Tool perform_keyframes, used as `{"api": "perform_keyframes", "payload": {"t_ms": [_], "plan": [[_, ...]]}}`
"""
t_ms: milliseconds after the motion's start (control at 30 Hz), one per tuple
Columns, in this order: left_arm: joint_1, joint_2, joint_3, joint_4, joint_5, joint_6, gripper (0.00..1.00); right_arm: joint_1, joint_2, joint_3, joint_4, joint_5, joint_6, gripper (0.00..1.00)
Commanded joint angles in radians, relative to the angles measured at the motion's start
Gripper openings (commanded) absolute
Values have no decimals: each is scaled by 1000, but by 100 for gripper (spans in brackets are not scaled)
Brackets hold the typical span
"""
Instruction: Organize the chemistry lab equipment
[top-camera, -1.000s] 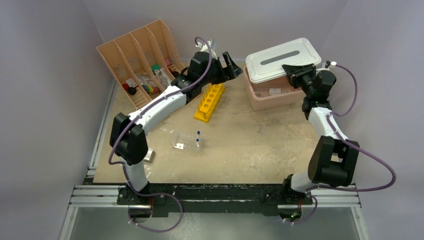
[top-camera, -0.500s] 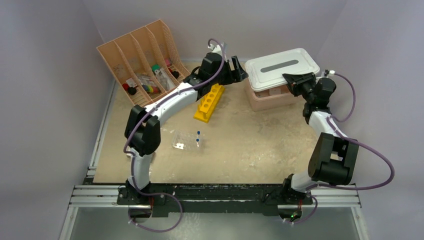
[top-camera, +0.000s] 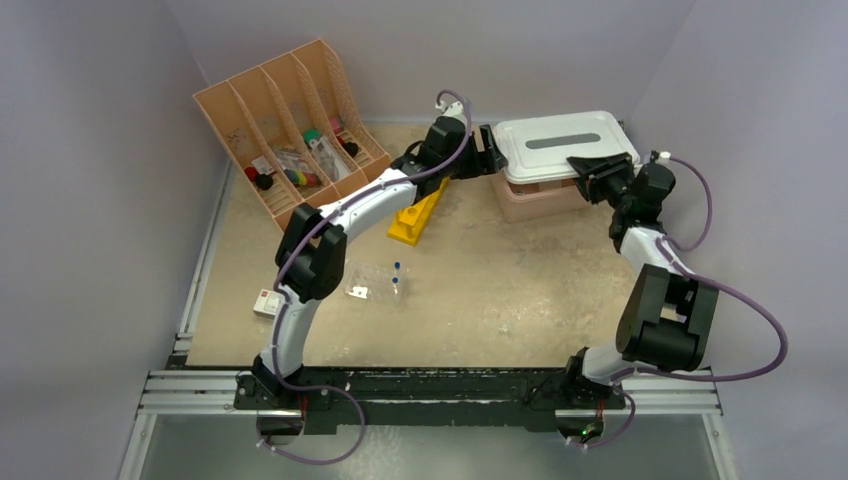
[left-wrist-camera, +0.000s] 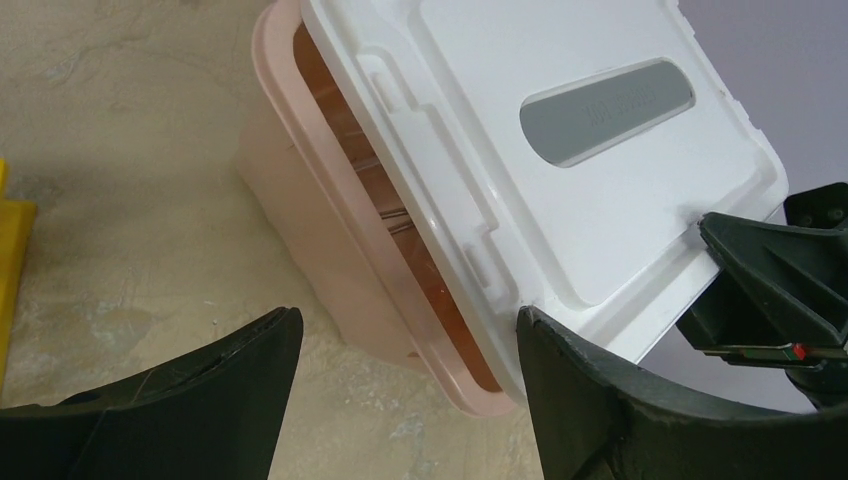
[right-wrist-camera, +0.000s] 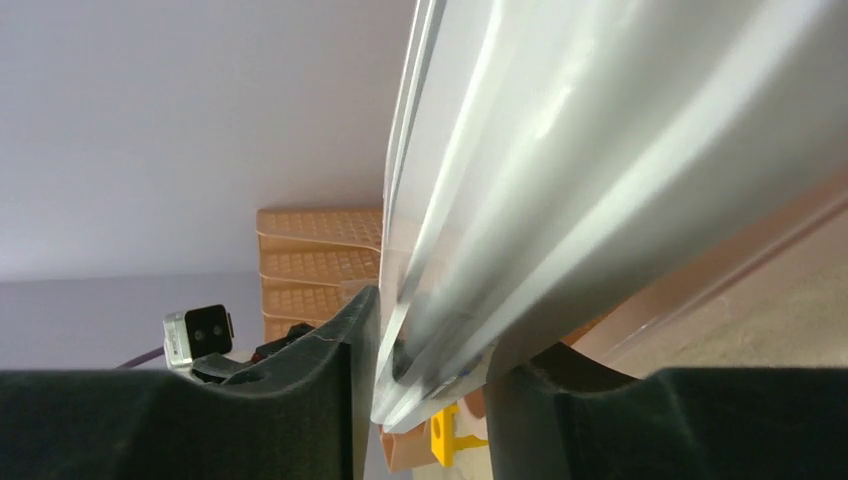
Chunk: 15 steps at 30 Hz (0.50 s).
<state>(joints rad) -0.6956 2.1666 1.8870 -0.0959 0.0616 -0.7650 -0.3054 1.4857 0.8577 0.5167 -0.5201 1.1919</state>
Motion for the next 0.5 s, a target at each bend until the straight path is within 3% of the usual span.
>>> {"api": "perform_keyframes", "payload": {"t_ms": [0, 233, 467], "plan": [[-5, 11, 65, 40, -29, 21, 79, -17, -6, 15, -11, -58, -28, 44], [-5, 18, 76, 40, -58, 34, 80, -34, -10, 28, -92, -81, -45, 62], [-5, 39, 104, 20, -59, 40, 80, -36, -4, 95, -274, -83, -121, 67]]}}
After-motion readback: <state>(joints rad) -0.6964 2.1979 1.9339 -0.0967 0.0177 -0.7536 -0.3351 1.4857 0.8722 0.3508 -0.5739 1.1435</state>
